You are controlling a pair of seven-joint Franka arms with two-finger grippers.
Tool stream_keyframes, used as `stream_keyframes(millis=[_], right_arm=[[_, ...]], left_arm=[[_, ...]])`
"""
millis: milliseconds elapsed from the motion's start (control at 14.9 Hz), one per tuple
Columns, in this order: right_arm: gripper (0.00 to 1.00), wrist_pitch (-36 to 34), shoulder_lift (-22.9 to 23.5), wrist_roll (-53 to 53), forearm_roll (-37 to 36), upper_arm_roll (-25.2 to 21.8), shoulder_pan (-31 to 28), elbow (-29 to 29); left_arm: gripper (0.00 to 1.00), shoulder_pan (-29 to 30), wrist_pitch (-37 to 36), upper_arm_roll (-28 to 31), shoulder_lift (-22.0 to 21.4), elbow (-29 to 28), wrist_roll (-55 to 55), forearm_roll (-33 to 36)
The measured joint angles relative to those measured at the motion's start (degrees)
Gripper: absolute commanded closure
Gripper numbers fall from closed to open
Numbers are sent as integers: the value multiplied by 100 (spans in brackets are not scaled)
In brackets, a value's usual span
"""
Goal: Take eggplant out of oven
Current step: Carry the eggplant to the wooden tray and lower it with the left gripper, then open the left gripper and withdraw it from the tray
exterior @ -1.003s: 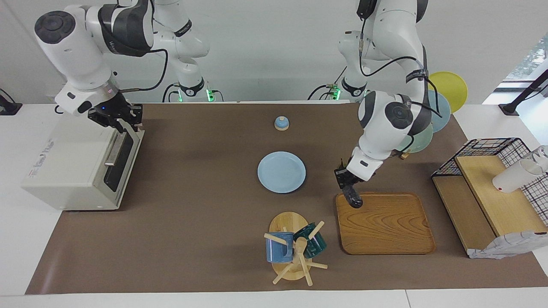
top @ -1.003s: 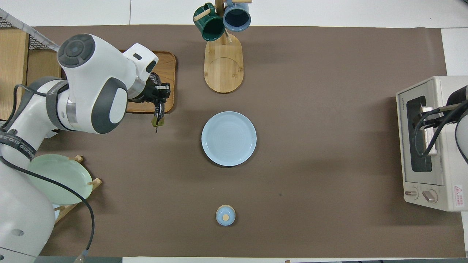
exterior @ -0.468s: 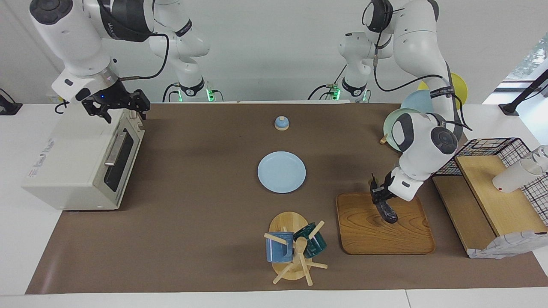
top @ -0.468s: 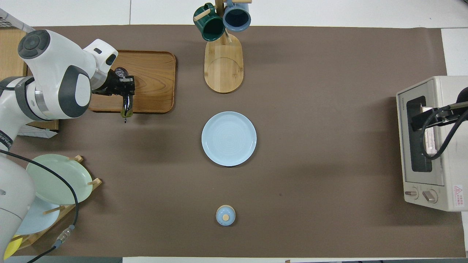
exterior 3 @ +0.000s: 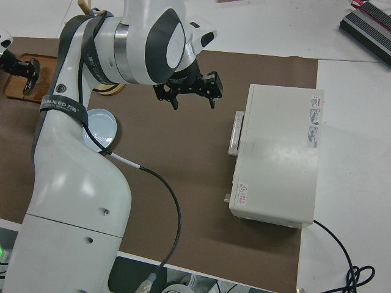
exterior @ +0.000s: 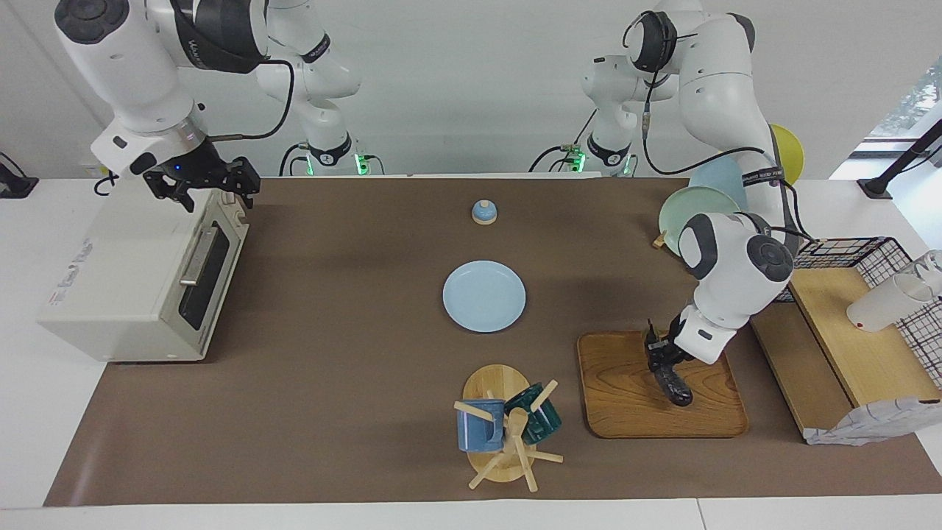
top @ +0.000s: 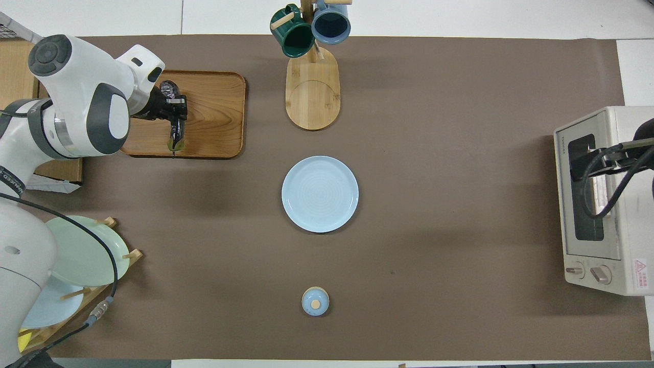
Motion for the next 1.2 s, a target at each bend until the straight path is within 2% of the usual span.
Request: stream_keyframes(millis=[468, 535, 602, 669, 936, 1204], right_arm=[[0, 13, -1, 51, 40, -41, 8, 75], [0, 13, -1, 97, 107, -42, 10, 80], [0, 13, -1, 124, 251, -43, 10, 83], [0, 13, -1, 138, 381, -48, 8, 84], [0, 13, -1, 141, 457, -63, 7, 87], [0, 13, -1, 141, 457, -64, 7, 90]], left_arm=[[100, 10, 16, 0, 12, 7, 299, 4], [91, 11, 17, 0, 12, 7, 322, 4], [59, 11, 18, 0, 12, 7, 338, 4], [1, 11, 18, 0, 12, 7, 345, 4], [0, 11, -74, 0, 13, 27, 364, 4], [0, 14, -656, 3, 4, 374, 370, 4]])
